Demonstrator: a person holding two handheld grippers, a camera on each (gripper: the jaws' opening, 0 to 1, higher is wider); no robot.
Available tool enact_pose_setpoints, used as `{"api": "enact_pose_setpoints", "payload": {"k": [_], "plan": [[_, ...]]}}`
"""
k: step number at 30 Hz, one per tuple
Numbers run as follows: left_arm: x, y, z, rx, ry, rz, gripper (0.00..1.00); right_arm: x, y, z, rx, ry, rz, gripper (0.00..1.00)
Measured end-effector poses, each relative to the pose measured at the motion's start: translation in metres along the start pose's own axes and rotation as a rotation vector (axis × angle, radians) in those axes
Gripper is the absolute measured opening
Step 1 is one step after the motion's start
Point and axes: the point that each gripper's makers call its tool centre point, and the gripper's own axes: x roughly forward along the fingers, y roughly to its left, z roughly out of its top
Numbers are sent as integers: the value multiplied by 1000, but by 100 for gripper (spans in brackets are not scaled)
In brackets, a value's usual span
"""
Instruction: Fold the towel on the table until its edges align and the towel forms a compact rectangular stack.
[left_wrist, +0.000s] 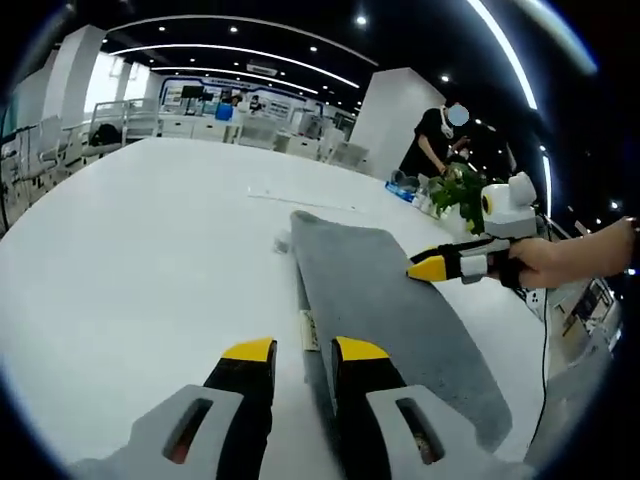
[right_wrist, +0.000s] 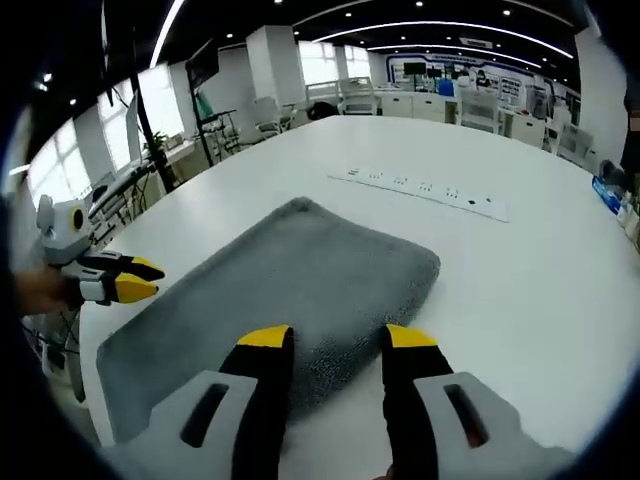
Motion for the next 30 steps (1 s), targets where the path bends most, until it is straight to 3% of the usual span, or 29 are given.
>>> {"api": "enact_pose_setpoints", "payload": {"k": [5,8,15,20,21,30], "plan": [[9,2,-3,20,26,-3,22,-12,7,-10,27,-4,-1,35],[11,2,-7,105,61,7,21,-18,12,-18,50,-7,3,35],[21,5,-10,87,72,12,18,-24,17,-42,126,-22,-23,30],[24,1,-13,121,82,1,10,-20,23,-45,111,-31,-3,20],[25,3,-10,165,77,11,7,-19,25,-45,96,-36,2,18],[26,-10,-15,174,135,-11,2,-21,19,-47,129,-84,-12,14]]}}
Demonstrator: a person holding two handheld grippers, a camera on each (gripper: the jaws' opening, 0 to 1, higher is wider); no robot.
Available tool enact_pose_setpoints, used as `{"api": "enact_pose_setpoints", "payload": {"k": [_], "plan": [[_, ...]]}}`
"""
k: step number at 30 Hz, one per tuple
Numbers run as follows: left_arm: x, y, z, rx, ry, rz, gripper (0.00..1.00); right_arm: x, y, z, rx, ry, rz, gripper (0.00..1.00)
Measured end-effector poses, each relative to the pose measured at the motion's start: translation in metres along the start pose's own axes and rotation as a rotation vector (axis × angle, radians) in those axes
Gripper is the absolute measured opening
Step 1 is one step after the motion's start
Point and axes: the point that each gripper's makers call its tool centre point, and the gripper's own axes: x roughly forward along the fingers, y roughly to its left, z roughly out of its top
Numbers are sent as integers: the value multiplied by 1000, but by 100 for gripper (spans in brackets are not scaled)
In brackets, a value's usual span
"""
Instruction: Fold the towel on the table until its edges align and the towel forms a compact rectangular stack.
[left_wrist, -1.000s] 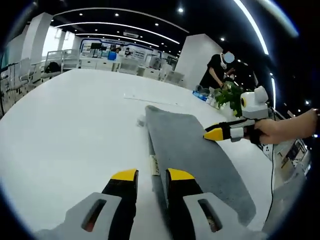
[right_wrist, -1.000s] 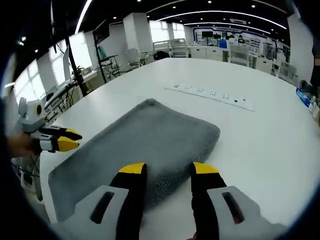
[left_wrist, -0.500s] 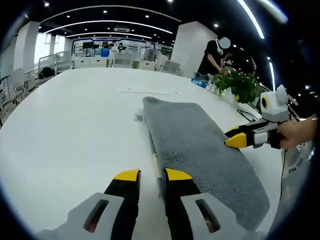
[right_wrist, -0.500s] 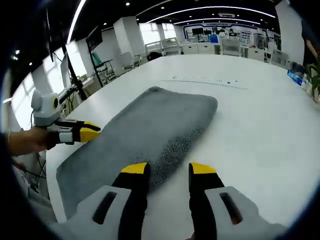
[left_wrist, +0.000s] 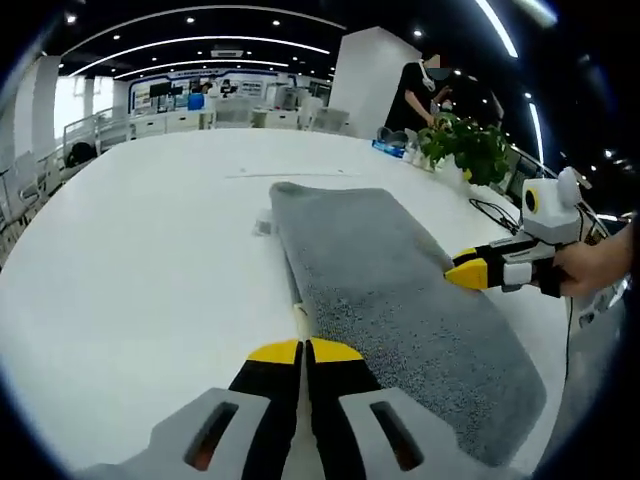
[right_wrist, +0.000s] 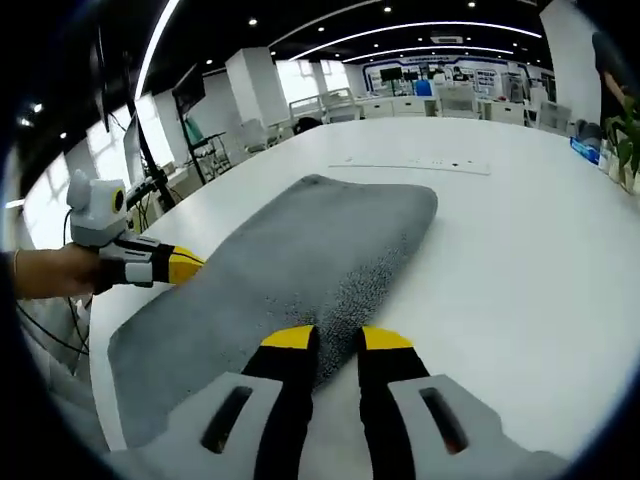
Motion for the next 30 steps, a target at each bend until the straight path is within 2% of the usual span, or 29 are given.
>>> {"api": "enact_pose_setpoints", "payload": {"k": [5,10,14,23,27,30], "plan": [[4,-20,-2,149,37,-19,2,-10,-12,-2,19,-9,-45,13],[9,-48,-4,203,44,-46,2,-26,-24,-7,10,-24,-80,11],[11,-68,-6,264,49,-50,1,-41,-33,-16,53,-40,-95,11],[4,-99,-15,289,53,-63,1,-64,-41,-27,9,-62,-124,11],[3,-101,-17,316,37,-51,1,-69,-41,-31,15,-71,-139,11],[2,-101,-17,286,46,-41,1,-70,-39,-32,-8,-77,-151,11]]}}
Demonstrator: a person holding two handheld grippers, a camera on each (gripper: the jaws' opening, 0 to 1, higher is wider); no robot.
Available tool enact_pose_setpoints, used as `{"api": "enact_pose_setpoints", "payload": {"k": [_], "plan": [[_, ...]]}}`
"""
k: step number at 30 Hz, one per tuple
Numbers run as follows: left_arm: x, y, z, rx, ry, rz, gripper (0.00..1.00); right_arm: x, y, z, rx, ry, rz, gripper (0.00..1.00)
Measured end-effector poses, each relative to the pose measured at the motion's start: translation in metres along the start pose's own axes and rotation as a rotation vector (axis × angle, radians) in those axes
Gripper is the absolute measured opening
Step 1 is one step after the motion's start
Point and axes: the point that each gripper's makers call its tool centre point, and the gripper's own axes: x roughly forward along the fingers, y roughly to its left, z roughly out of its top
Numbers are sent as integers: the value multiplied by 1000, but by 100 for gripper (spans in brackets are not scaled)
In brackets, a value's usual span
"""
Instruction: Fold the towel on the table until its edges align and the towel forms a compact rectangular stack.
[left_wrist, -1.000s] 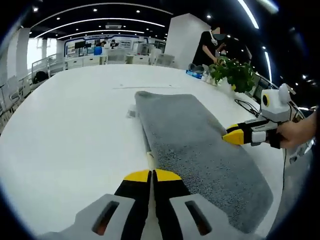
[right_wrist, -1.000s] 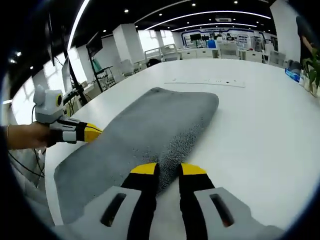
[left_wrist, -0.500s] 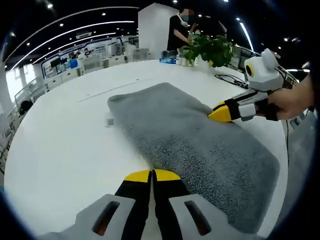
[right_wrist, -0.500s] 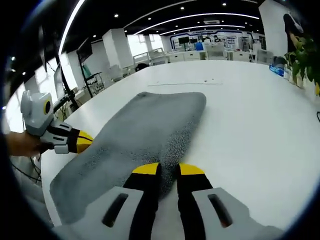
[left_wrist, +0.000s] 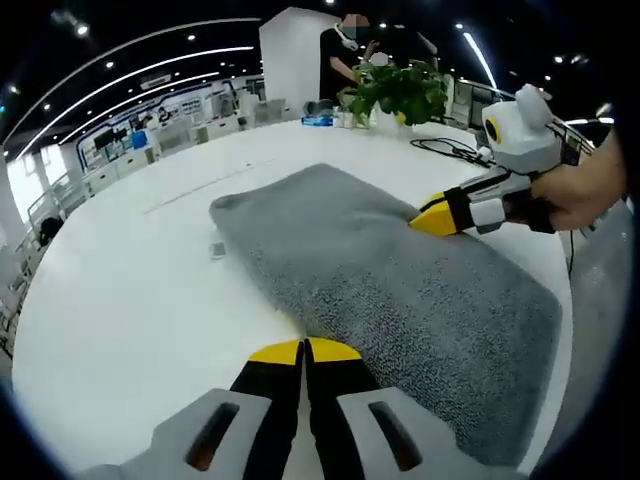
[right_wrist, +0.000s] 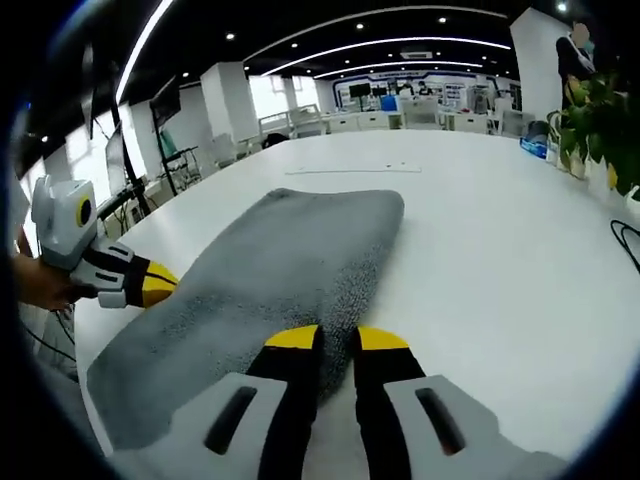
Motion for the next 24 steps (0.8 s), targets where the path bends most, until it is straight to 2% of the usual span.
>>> {"api": "enact_pose_setpoints", "payload": {"k": [2,3,5,6,7,9,11,15,18,20,24], "plan": [[0,-1,1,25,15,3,1,1,0,1,14,10,-3,12],[0,-1,1,36,21,2,2,1,0,0,45,46,0,12],[-1,1,2,49,34,6,5,3,-2,3,47,75,6,13],[-4,10,3,82,42,60,10,3,-2,4,47,80,6,14],[-4,13,4,100,43,74,14,4,-2,5,47,82,7,16],[-9,17,7,82,50,68,19,1,-1,7,60,94,28,19],[-14,21,13,50,27,73,22,-3,-1,11,55,84,30,24],[-28,26,24,63,7,90,26,-14,3,19,46,61,51,27],[-39,21,33,88,-15,93,29,-24,5,23,7,46,73,27],[-44,13,36,93,-31,70,31,-31,7,24,-22,44,86,28],[-53,-4,35,112,-40,50,35,-45,10,26,-47,27,101,30]]}}
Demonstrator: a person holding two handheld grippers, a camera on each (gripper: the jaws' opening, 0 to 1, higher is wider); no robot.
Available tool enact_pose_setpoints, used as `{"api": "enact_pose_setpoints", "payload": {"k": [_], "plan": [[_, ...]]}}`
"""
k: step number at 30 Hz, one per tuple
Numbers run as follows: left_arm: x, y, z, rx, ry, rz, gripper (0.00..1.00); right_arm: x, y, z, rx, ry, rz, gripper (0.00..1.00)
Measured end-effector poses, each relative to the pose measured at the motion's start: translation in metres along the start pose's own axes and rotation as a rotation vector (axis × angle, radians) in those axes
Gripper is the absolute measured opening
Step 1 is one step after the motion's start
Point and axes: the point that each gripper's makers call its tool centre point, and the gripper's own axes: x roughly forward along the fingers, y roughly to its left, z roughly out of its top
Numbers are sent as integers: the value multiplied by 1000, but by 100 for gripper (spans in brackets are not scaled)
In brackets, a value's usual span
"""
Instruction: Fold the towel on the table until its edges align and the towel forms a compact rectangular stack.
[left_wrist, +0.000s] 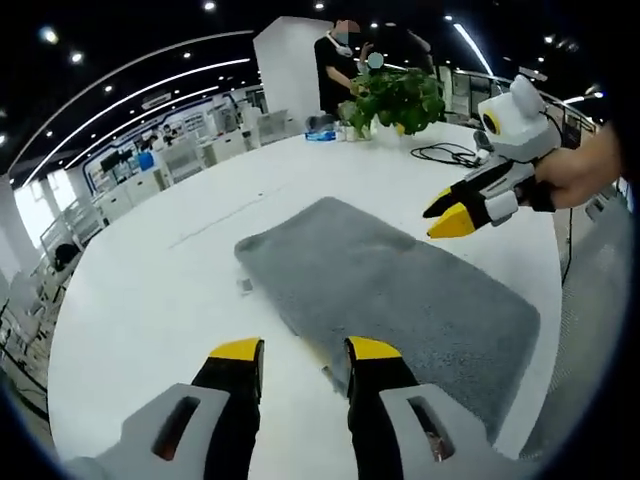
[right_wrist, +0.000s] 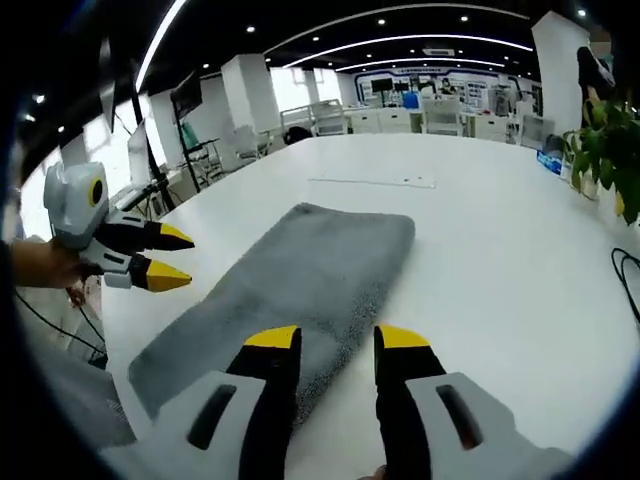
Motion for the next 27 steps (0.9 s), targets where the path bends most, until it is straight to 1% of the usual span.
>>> {"api": "enact_pose_setpoints", "payload": {"k": [4,5,8,9,12,14,17,18,19,20,21,23,24,25,26,27], "plan": [[-8,-28,-1,14,-16,-66,40,-11,13,-4,-47,7,35,32],[-11,-39,-3,21,-19,-98,40,-13,16,-6,-62,10,47,33],[-17,-60,-10,38,-10,-157,40,-25,31,-11,-123,21,89,33],[-20,-67,-13,54,-5,-175,40,-28,35,-12,-127,20,94,33],[-26,-81,-22,86,3,-212,41,-38,46,-17,-152,18,117,33],[-32,-90,-25,103,6,-232,41,-45,54,-22,-160,20,130,33],[-39,-105,-33,169,20,-276,41,-55,74,-33,-205,48,164,33],[-41,-112,-36,203,30,-297,41,-56,77,-36,-212,54,173,33],[-43,-115,-37,217,32,-308,41,-57,78,-38,-217,57,177,33],[-45,-122,-40,231,37,-337,41,-60,85,-43,-238,73,194,33],[-45,-125,-41,235,36,-347,41,-62,91,-47,-261,84,203,34],[-47,-129,-42,246,34,-347,40,-67,105,-51,-308,100,225,33],[-47,-131,-44,255,37,-349,39,-63,98,-50,-320,106,233,33],[-47,-131,-46,263,43,-350,39,-63,100,-52,-329,109,238,33],[-46,-132,-49,282,50,-351,39,-61,99,-59,-358,121,251,33],[-47,-134,-49,294,54,-353,38,-62,104,-65,-420,134,274,32]]}}
